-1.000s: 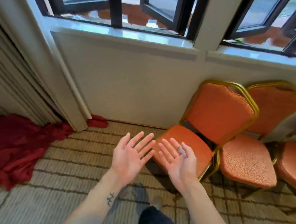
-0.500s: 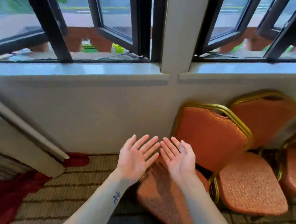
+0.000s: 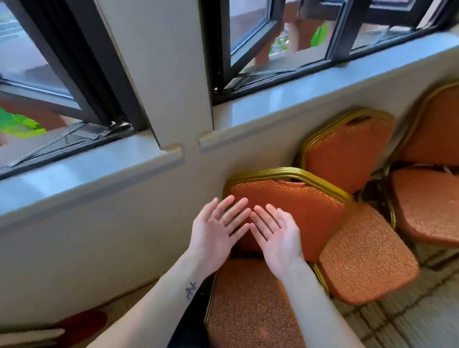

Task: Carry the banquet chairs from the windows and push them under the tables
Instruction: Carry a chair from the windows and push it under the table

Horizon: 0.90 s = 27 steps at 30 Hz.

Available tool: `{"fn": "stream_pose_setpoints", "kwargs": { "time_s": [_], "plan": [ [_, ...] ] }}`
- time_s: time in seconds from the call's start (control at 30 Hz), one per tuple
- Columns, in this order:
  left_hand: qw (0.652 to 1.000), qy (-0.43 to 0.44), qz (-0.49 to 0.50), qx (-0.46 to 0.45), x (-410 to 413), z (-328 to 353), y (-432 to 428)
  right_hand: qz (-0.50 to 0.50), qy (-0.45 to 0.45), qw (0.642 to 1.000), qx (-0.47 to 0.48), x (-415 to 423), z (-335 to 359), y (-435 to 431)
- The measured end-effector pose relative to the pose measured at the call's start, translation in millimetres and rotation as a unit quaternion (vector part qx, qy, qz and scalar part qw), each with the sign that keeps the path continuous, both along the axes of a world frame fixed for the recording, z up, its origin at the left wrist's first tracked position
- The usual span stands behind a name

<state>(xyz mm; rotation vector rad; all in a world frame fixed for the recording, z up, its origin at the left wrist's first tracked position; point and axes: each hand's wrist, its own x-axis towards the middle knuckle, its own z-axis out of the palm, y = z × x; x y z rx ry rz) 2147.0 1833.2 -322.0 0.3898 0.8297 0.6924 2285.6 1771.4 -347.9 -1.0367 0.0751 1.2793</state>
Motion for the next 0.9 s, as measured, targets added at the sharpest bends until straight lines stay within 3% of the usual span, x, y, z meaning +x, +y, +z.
{"fn": "stream_pose_setpoints", "kwargs": {
  "time_s": [0.43, 0.7, 0.9],
  "plan": [
    [0.985, 0.007, -0.164, -0.053, 38, -38, 149, -0.157, -0.010, 0.985, -0.065, 25, -33, 136],
    [0.971, 0.009, -0.234, -0.040, 44, -44, 182, -0.288, -0.019, 0.946, -0.146, 23, -47, 161],
    [0.961, 0.022, -0.272, -0.037, 38, -48, 186, -0.302, 0.005, 0.947, -0.104, 20, -55, 159]
  ]
}}
